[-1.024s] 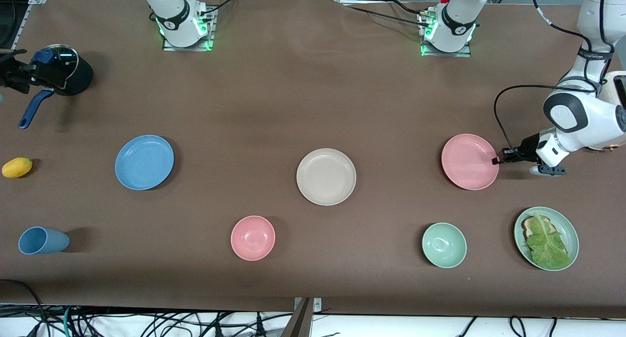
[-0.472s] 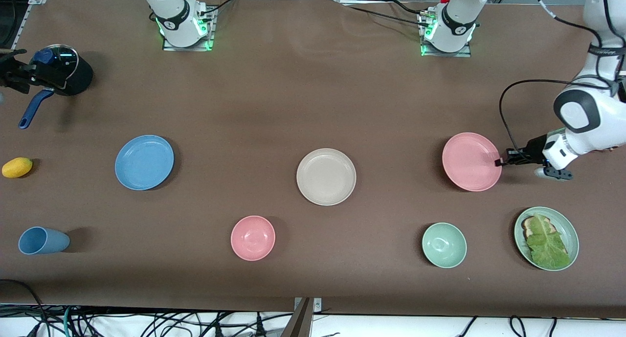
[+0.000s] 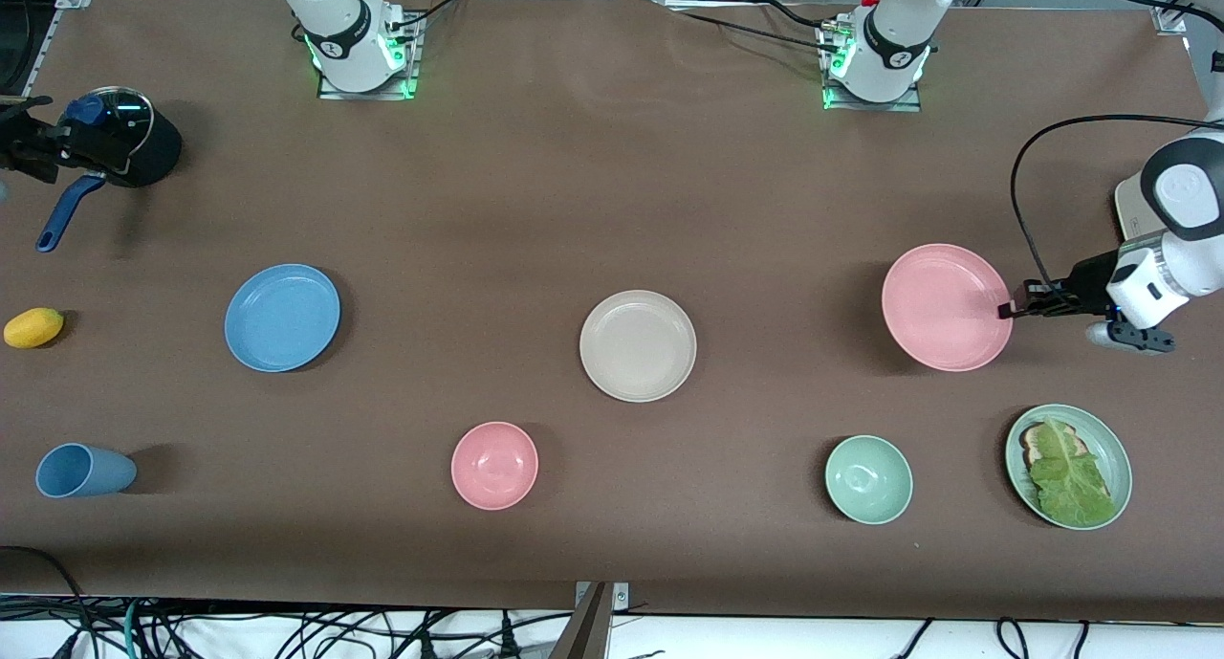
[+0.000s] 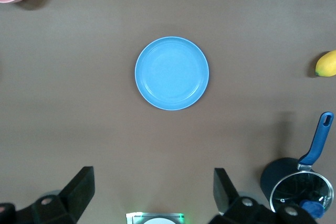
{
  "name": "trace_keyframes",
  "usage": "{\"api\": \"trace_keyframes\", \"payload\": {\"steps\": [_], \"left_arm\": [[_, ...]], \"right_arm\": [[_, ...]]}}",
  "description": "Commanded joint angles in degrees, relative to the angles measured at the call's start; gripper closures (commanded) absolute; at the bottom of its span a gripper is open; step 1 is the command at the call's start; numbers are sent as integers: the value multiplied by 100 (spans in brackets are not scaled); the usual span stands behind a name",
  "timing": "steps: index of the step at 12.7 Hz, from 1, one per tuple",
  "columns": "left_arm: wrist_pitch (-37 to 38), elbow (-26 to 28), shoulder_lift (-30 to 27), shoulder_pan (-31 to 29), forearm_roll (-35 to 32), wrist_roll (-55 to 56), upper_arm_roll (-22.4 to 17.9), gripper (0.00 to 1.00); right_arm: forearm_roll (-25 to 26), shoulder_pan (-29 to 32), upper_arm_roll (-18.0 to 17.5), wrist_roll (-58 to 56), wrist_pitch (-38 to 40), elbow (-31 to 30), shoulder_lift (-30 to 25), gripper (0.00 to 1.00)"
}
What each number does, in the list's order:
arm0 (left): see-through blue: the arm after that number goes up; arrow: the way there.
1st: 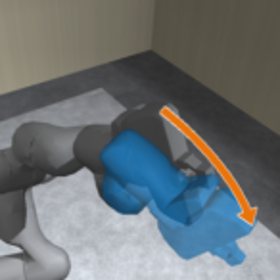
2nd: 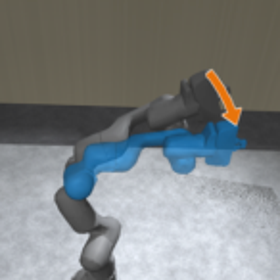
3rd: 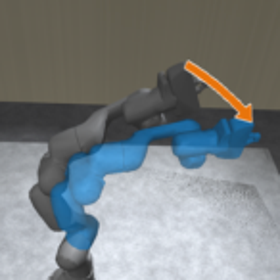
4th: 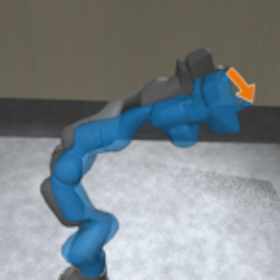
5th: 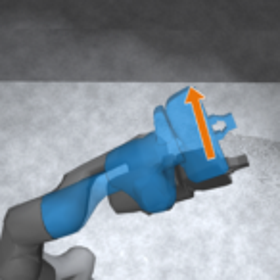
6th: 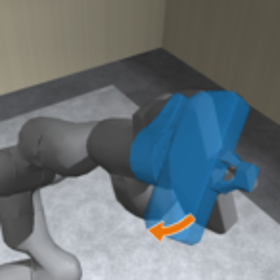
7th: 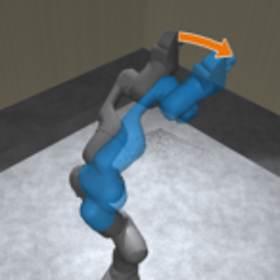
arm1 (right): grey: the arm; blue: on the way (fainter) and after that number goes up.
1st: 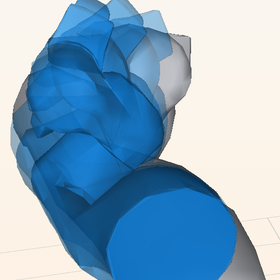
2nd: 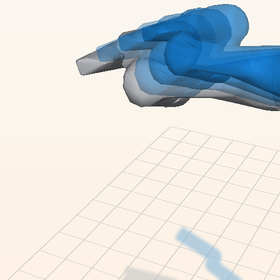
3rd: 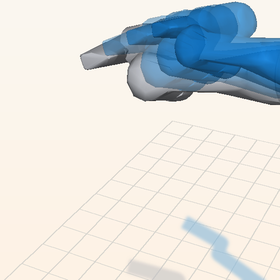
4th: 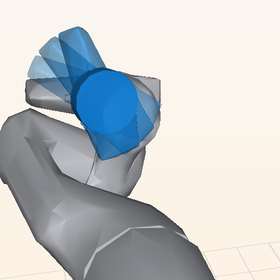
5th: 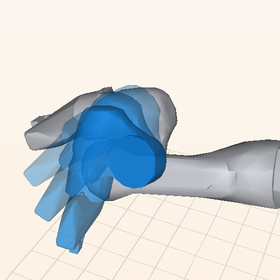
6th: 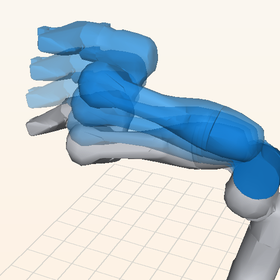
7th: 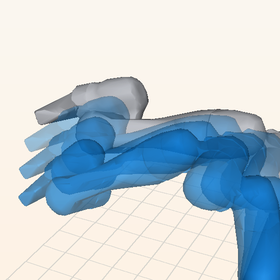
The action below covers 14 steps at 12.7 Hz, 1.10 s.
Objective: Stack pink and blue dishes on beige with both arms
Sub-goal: 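Carry the pink plate with the left gripper onto the beige plate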
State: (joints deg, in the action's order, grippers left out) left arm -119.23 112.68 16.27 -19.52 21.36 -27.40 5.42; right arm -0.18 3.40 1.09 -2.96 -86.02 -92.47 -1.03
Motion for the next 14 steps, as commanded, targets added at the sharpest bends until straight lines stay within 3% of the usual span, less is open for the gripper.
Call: {"api": "trace_keyframes", "payload": {"steps": [1,5,10,14], "left_arm": [[31,-62,-18,508,-149,812,-24,100],[5,-71,-185,1353,-158,2498,168,100],[-118,-387,-177,1520,-1001,5135,1380,100],[-389,-590,7,2336,-1239,6552,1426,100]], "right_arm": [[-26,3,-12,58,130,141,33,0],[-26,3,-12,58,130,141,33,0],[-26,3,-12,58,130,141,33,0],[-26,3,-12,58,130,132,33,0]]}}
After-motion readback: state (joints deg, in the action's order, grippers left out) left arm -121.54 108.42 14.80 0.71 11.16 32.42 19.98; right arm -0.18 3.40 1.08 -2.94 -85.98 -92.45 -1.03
